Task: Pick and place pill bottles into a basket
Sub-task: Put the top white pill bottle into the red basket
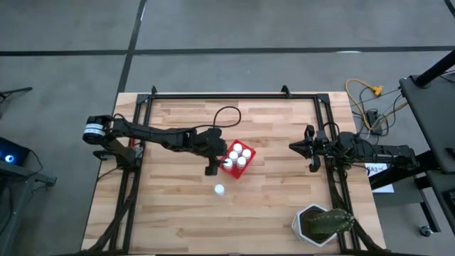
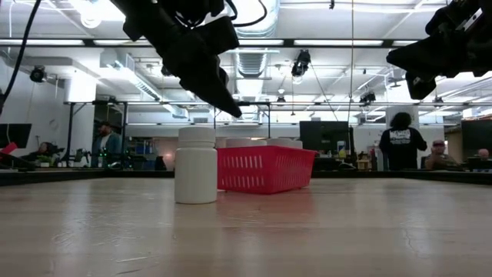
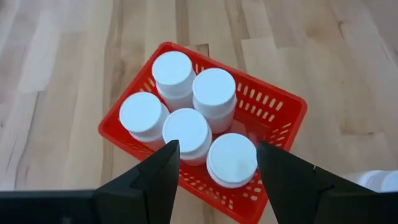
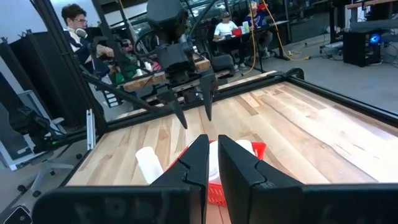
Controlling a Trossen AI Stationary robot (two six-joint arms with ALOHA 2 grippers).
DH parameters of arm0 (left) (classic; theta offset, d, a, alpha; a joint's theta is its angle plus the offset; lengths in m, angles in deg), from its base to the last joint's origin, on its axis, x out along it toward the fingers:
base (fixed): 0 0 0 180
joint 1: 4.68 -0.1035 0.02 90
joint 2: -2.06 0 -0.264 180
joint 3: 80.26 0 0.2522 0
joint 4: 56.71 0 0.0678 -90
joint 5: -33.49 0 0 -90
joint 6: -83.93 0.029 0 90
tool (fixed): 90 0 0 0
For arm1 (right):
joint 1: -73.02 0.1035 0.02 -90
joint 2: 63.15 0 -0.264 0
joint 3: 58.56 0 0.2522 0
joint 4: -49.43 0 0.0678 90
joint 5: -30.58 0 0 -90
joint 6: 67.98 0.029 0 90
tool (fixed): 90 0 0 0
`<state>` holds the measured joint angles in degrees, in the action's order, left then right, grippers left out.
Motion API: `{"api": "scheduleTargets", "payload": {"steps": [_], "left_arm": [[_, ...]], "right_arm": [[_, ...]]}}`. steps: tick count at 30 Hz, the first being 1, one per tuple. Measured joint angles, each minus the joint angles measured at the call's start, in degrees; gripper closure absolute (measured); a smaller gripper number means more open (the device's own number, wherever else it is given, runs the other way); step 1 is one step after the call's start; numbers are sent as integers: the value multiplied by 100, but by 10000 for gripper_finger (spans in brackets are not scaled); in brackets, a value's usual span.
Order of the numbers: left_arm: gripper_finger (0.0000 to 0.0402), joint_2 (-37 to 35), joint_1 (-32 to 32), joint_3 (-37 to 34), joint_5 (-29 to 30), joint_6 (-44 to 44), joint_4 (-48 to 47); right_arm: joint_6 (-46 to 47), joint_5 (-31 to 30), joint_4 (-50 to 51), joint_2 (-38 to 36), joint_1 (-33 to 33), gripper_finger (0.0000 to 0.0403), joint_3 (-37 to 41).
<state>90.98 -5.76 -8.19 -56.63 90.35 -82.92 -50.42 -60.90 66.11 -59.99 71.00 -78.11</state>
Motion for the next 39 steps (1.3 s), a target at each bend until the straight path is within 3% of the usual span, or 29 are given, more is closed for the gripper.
{"api": "scheduleTargets", "payload": {"steps": [13, 39], "left_arm": [[205, 301, -33, -37, -385, -9, 177], [205, 372, -44, -51, -534, -3, 136]], "right_arm": [[-5, -2, -17, -2, 0, 376, 0], [-107, -4, -20, -2, 0, 376, 0]]}}
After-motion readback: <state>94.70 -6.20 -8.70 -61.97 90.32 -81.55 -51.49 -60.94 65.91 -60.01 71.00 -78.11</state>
